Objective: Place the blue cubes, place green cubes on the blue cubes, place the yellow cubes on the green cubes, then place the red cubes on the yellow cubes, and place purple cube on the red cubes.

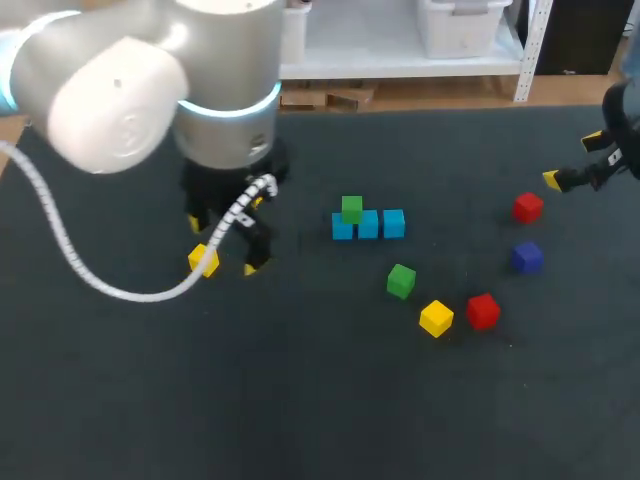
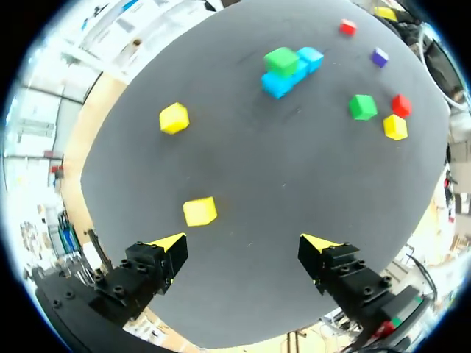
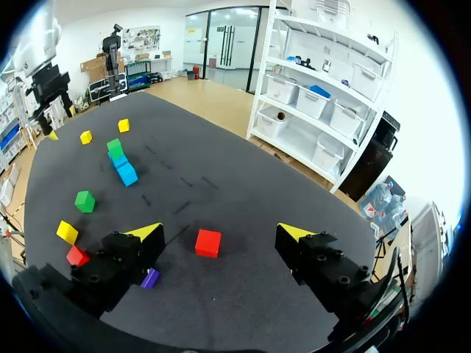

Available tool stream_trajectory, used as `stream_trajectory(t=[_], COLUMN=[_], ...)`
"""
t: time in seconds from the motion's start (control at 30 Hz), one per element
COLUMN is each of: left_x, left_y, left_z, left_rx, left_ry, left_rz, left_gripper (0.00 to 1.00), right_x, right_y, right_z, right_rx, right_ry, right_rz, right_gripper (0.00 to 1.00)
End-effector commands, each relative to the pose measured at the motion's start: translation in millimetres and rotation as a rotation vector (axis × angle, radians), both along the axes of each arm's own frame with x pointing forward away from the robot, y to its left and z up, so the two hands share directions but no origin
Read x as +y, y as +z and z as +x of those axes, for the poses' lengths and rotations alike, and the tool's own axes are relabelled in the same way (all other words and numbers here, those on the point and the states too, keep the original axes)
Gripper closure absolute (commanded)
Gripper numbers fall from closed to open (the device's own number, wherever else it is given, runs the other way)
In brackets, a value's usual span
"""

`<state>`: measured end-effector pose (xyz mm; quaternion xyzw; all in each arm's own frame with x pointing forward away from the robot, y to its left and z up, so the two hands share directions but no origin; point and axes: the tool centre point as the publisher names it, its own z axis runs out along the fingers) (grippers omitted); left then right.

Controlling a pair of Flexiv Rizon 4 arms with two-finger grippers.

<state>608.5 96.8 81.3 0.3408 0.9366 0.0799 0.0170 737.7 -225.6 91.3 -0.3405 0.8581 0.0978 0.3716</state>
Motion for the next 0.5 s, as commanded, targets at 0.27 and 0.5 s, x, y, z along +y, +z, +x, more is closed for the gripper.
stream_trajectory(t=[0.27,0.5], left_x=[32.6,40.8], left_y=[9.7,15.7], left_z=[32.5,68.8], left_rx=[-0.114,-0.123], left_ry=[0.005,0.003], left_rz=[-0.009,-0.01], left_gripper=[0.0,0.0], right_x=[0.7,0.7], right_y=[-0.3,-0.3], right_z=[0.2,0.2], right_rx=[-0.001,-0.001], right_ry=[-0.003,-0.003], right_rz=[-0.002,-0.002], right_gripper=[0.0,0.0])
